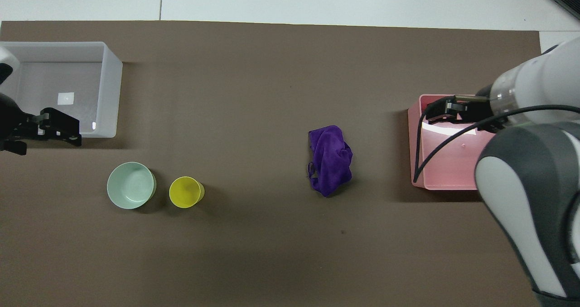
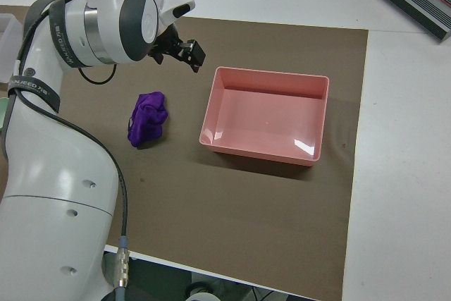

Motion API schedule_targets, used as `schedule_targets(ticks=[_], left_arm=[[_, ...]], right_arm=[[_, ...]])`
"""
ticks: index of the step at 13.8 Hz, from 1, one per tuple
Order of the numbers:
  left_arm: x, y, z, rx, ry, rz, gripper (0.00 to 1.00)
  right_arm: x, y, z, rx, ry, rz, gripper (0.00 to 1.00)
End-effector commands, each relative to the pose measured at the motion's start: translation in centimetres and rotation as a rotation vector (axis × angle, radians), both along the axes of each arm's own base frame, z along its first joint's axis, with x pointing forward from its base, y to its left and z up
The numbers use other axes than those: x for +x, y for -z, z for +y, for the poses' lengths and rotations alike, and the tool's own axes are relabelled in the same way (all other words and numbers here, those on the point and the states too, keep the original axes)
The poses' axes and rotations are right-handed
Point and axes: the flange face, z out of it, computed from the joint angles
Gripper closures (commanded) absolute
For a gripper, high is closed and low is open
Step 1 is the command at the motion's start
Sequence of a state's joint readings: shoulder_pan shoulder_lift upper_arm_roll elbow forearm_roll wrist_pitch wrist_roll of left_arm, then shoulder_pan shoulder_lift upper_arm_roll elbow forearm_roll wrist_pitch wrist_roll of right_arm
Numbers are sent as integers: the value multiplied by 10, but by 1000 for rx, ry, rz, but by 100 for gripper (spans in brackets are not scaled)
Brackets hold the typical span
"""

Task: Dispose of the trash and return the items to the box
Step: 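Reach the right gripper to the purple cloth while the left gripper grasps the bowl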

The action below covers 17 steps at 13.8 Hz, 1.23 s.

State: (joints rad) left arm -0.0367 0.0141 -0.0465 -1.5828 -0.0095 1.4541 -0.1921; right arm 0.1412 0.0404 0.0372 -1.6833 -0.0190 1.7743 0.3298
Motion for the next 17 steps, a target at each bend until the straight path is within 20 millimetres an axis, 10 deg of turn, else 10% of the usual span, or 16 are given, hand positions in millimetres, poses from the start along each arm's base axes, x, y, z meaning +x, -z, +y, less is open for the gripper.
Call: schedule_targets(ticks=[1, 7, 13, 17], left_arm=[[-2, 66, 7, -3, -7, -12, 0], [-54, 198, 35, 2, -32, -74, 0], [-78, 262, 47, 0, -36, -43, 0], [-82, 288, 43, 0, -34, -33, 60]], right_arm=[[3, 31, 45, 23, 4, -8, 0], [-15, 130, 127, 47, -21, -37, 0], [-50, 215, 144, 49, -65, -47, 0], [-63, 250, 155, 65, -94, -90, 8]])
